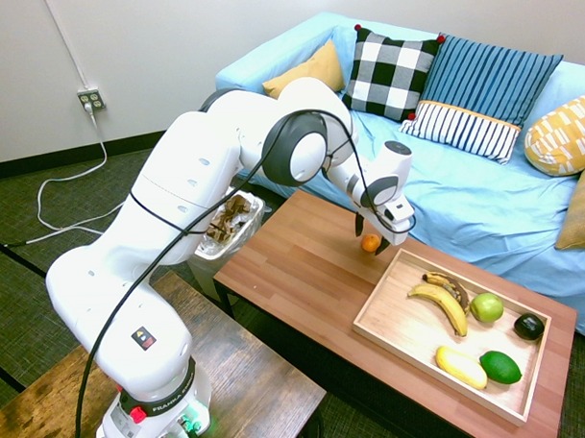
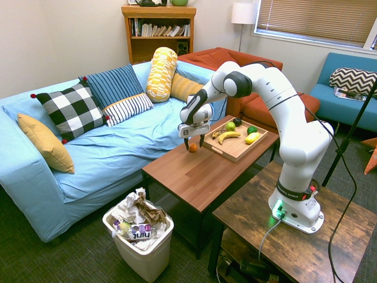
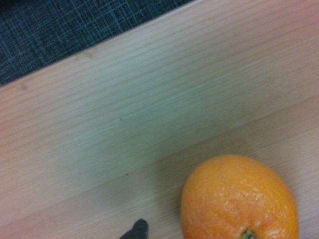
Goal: Put the tangerine in the tray
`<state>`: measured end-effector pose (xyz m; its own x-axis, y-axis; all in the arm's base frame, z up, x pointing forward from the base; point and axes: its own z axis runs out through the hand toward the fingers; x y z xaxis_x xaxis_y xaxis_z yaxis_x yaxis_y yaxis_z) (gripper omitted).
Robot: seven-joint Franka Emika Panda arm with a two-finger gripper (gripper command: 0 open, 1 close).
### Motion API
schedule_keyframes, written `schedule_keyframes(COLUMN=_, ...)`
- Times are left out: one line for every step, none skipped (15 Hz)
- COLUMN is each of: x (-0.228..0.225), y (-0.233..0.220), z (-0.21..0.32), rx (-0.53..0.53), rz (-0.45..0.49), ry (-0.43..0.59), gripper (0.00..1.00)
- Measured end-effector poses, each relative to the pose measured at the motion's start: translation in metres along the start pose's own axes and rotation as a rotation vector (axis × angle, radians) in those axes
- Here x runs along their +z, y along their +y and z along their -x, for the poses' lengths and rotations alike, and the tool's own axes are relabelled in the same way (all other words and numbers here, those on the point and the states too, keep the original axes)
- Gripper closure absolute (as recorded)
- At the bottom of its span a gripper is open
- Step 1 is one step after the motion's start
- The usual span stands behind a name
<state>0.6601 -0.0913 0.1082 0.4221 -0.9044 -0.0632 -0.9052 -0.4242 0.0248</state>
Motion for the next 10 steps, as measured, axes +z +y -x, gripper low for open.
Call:
schedule_keyframes(x=0.0013, y=-0.0004, z=-0.0007, rx=0.003, rz=-0.001, ry=-0.001, gripper=1.00)
schedule_keyframes(x=0.0021, y=-0.0011, z=-0.0018, rx=0.004, rz=-0.002, ry=0.000, gripper=1.00)
schedule_keyframes(x=0.0018, y=-0.0028, z=-0.0032, rx=0.004, rz=-0.003, ry=0.000, gripper=1.00)
schedule_keyframes(x=0.0019, y=-0.0041, z=-0.0042, rx=0.004, rz=-0.003, ry=0.000, gripper=1.00)
schedule_keyframes(x=0.0021, y=-0.0050, z=-0.0048, rx=0.004, rz=-0.002, ry=0.000, gripper=1.00)
schedule_keyframes(x=0.0027, y=-0.0061, z=-0.0053, rx=0.004, rz=-0.002, ry=-0.001, gripper=1.00)
schedule_keyframes(x=0.0040, y=-0.0066, z=-0.0055, rx=0.004, rz=-0.002, ry=-0.002, gripper=1.00)
schedule_keyframes(x=0.0055, y=-0.0073, z=-0.0055, rx=0.004, rz=-0.001, ry=-0.003, gripper=1.00)
schedule_keyframes(x=0.0074, y=-0.0072, z=-0.0050, rx=0.004, rz=0.001, ry=-0.004, gripper=1.00)
schedule_keyframes(x=0.0076, y=-0.0072, z=-0.0051, rx=0.004, rz=0.001, ry=-0.004, gripper=1.00)
